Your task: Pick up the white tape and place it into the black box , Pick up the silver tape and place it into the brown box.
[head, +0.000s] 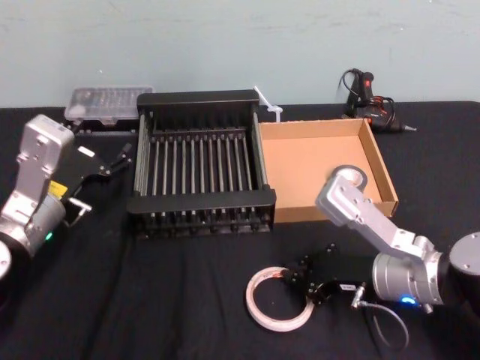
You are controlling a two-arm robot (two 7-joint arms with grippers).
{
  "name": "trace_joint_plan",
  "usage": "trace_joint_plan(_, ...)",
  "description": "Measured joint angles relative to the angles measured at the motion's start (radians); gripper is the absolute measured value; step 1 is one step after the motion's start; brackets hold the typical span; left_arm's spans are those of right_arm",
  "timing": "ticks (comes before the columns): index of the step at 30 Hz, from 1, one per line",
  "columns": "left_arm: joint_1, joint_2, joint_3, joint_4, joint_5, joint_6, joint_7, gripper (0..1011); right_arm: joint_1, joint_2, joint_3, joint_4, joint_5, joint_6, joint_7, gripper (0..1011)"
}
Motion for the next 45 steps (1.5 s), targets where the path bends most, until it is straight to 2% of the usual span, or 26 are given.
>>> trace_joint_plan(11,0.000,0.000,0.000,0.000,0.000,0.000,0.000,1001,-0.018,0.022,0.061,-0.027,0.030,-0.008,-0.036,97)
trace_joint_plan(25,0.000,0.000,0.000,0.000,0.000,0.000,0.000,1001,-0.023,0.043,0.152,-0.031,0.033,-0.008,-0.105,97)
trace_joint_plan(35,0.000,0.000,0.000,0.000,0.000,0.000,0.000,1001,0.007,0.009,0.199,-0.008,0.022,0.005,-0.143,97)
trace_joint_plan(45,0.000,0.000,0.000,0.000,0.000,0.000,0.000,1001,0.072,-0.041,0.202,0.034,0.000,0.016,-0.148,97)
